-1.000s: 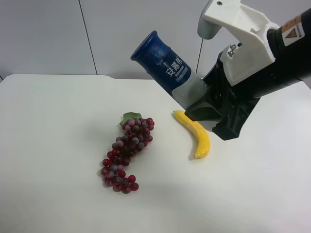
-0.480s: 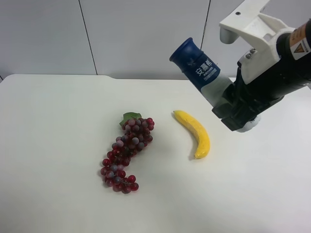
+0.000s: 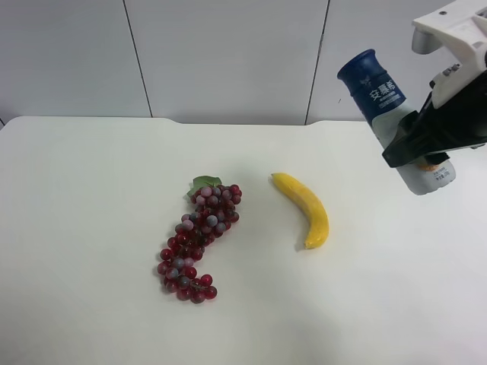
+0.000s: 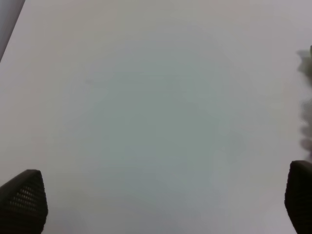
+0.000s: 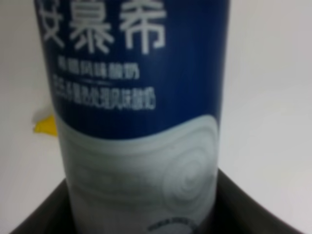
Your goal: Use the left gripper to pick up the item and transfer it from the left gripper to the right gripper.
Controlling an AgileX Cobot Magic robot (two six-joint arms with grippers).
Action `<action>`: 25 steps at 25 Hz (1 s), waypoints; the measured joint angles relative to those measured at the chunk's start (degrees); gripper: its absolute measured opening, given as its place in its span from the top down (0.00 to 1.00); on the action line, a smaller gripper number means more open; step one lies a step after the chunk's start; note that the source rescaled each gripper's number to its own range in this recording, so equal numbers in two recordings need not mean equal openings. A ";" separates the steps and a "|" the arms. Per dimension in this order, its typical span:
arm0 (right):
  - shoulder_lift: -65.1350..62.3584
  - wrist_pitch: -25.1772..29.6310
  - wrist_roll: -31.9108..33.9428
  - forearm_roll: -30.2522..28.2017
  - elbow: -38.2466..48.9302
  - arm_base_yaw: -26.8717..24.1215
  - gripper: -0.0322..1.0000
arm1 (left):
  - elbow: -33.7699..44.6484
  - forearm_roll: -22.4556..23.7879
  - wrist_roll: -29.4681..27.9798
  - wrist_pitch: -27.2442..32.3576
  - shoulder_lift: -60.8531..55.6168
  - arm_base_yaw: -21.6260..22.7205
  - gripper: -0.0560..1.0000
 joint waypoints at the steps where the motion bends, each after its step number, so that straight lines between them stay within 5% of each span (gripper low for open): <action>1: 0.19 -0.49 -0.74 0.90 0.00 -1.05 0.97 | 0.00 0.00 0.00 0.00 0.00 0.00 0.00; 18: 18.32 -8.07 -1.75 2.19 -0.27 -4.24 0.97 | 0.00 0.00 0.00 0.00 0.00 0.00 0.00; 25: 25.64 -7.12 -2.75 3.31 -8.49 -7.65 0.97 | 0.00 0.00 0.00 0.00 0.00 0.00 0.00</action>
